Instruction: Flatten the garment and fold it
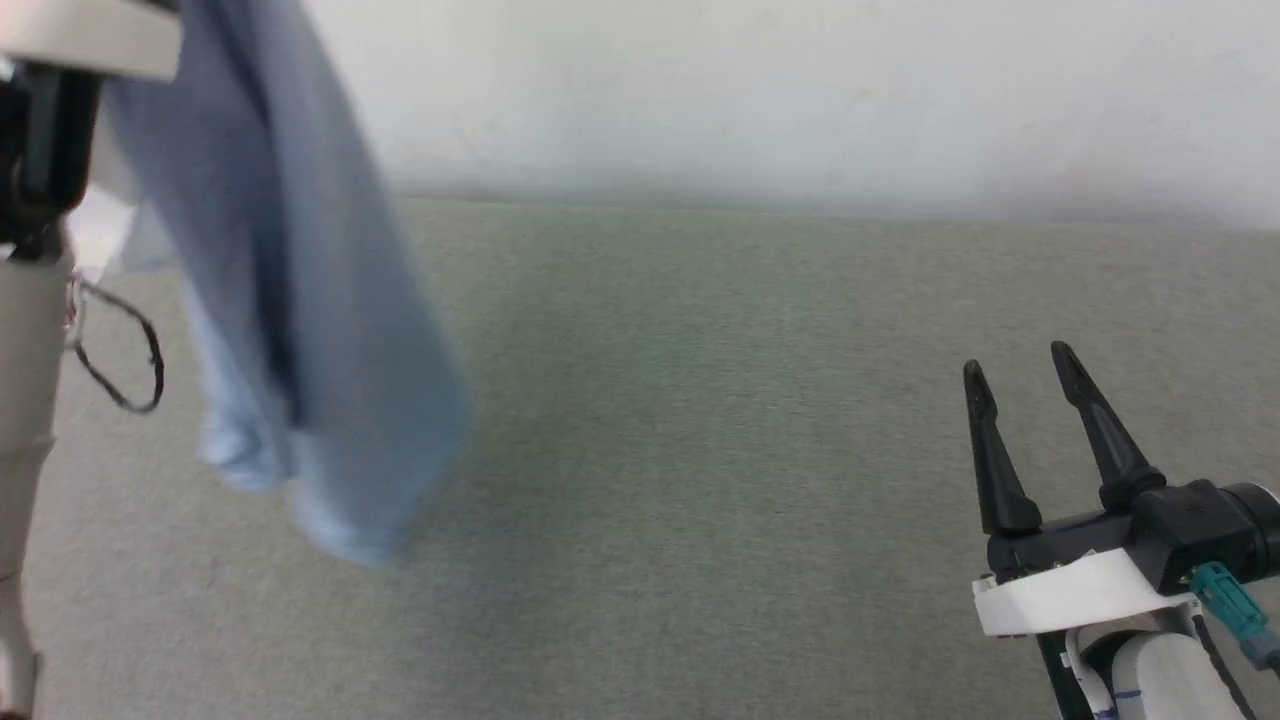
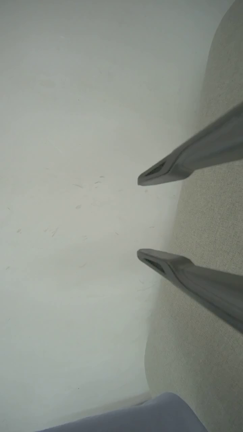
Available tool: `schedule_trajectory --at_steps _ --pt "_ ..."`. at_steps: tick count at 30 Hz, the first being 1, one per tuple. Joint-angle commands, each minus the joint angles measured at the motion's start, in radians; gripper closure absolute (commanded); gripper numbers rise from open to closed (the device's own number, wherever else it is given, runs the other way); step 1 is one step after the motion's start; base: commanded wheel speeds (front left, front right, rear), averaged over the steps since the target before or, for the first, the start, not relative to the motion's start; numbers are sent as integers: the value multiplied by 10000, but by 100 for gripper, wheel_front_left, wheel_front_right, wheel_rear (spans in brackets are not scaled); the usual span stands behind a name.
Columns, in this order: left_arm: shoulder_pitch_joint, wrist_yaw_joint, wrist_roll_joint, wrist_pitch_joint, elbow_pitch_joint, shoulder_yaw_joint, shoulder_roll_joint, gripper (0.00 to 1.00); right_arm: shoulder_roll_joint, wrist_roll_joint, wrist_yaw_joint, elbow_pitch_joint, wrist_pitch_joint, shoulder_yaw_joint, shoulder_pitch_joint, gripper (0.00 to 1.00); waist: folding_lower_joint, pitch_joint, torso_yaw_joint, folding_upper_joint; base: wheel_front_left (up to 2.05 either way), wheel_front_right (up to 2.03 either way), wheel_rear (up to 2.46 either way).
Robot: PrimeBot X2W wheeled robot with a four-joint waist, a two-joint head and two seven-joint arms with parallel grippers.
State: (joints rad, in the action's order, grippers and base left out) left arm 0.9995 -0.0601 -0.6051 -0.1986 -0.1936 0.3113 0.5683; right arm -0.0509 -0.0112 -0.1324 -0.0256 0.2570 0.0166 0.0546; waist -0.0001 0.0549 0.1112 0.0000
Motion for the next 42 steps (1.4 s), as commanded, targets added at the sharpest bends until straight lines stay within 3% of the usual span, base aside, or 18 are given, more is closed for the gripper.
schedule_trajectory --at_steps 1,14,18,23,28,31,35,40,42 --pt "450 68 93 91 194 178 -269 100 7 -104 17 -39 47 -30 1 0 1 -115 -575 0 0 0 0" --pt "1724 105 199 369 669 1280 -1883 100 7 -289 17 -48 47 -470 208 0 1 63 -2678 0 0 0 0" --pt "1181 100 168 607 391 1908 -2322 100 7 -404 17 -129 47 -752 247 0 1 300 -3267 0 0 0 0" --pt "-668 143 11 886 -330 2805 -2566 100 7 -564 17 -187 47 -884 252 0 1 625 -3841 0 0 0 0" --pt "-2849 371 -269 1166 -1590 3494 -2629 100 7 -650 17 -217 47 -865 172 0 1 984 -3970 0 0 0 0" --pt "-3759 308 -477 1927 -2759 4022 -2678 100 7 -661 17 -206 47 -768 150 0 1 1168 -3891 0 0 0 0" --pt "-4192 294 -692 2415 -3923 4266 -2848 100 7 -666 17 -124 47 -566 191 0 1 1351 -3695 0 0 0 0" --pt "-4091 232 -666 2051 -4361 4293 -3014 100 7 -585 17 -47 47 -517 232 0 1 1303 -3288 0 0 0 0" --pt "-4067 270 -611 1773 -4393 4271 -3039 14 7 -551 17 5 47 -531 203 0 1 1158 -3079 0 0 0 0"
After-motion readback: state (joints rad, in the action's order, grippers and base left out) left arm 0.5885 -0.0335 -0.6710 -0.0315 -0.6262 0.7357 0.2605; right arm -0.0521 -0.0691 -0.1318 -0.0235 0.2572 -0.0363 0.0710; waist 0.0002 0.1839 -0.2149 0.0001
